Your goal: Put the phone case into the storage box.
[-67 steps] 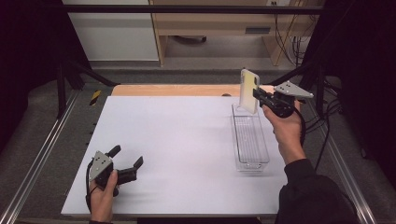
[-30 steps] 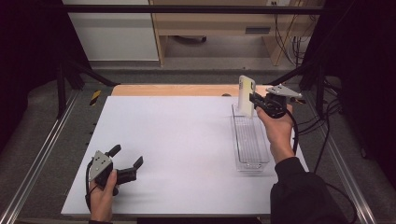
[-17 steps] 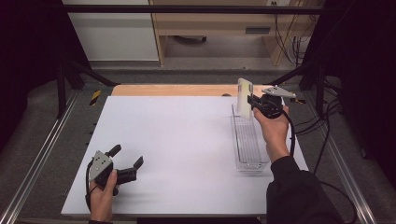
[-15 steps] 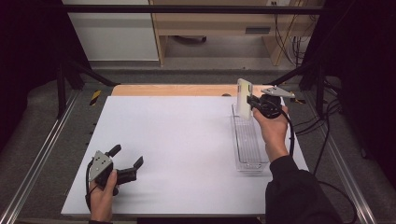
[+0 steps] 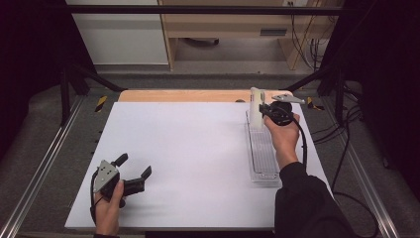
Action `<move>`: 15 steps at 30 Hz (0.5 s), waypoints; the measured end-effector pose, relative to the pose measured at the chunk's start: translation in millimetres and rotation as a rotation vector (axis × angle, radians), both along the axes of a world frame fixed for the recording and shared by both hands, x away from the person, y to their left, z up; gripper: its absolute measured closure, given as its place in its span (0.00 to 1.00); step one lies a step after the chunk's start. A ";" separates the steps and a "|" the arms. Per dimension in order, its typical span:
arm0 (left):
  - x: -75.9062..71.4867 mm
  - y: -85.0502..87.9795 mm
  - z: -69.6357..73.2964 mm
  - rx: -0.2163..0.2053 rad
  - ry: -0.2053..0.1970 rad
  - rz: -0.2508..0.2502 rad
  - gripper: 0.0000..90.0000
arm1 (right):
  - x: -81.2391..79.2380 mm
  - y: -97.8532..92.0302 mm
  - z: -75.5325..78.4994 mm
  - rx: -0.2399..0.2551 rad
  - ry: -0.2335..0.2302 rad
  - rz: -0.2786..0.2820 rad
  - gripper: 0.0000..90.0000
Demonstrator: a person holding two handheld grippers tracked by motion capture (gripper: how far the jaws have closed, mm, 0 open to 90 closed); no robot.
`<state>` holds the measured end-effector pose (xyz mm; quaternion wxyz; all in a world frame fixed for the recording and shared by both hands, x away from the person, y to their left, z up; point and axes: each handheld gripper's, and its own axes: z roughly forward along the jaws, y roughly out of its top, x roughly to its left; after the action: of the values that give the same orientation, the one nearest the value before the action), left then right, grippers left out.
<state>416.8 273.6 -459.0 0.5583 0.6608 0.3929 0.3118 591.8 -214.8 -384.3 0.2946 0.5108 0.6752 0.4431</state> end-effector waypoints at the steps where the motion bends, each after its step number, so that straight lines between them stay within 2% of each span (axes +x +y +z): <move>1: 0.1 -0.1 0.0 0.000 0.000 -0.001 0.02 | 0.8 0.1 -1.1 -0.001 0.003 0.002 0.90; 15: 0.6 -0.3 -0.2 0.000 0.001 -0.004 0.02 | 5.2 4.8 -7.9 -0.004 0.032 0.012 0.90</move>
<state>417.3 273.4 -459.3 0.5585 0.6619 0.3920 0.3104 597.0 -210.0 -392.2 0.2821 0.5131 0.6839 0.4352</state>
